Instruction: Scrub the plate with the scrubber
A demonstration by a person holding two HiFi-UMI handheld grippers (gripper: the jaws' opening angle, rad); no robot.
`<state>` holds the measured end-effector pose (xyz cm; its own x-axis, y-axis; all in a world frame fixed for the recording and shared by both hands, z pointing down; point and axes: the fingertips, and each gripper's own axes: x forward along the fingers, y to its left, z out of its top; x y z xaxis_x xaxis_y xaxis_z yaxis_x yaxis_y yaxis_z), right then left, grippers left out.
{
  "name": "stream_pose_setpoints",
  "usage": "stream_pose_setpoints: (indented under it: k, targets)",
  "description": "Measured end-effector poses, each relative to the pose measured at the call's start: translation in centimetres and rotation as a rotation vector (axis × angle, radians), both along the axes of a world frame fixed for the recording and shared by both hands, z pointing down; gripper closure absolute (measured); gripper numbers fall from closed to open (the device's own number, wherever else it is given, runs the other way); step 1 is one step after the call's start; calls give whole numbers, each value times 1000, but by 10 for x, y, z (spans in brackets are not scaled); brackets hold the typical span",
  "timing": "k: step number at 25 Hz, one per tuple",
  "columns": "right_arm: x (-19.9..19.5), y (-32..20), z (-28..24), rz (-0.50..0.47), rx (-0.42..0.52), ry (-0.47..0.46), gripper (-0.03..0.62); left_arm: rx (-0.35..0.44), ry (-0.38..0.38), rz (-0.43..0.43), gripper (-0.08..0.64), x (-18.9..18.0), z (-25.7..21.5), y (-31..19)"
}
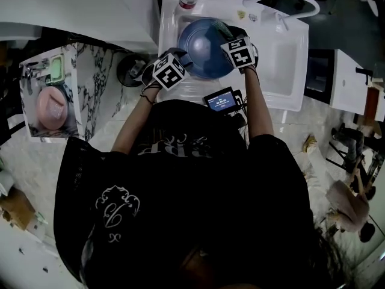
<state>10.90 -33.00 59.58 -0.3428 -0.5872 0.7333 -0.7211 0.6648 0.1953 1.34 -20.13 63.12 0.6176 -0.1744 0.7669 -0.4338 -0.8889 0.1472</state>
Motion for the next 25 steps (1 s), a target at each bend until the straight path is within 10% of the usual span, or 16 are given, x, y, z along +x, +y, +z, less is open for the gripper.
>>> stream_pose_setpoints:
  k: [25]
  targets:
    - [-50,145,-10,-273,-204,-131,506,116,169,-201,394,-24,-68,-14]
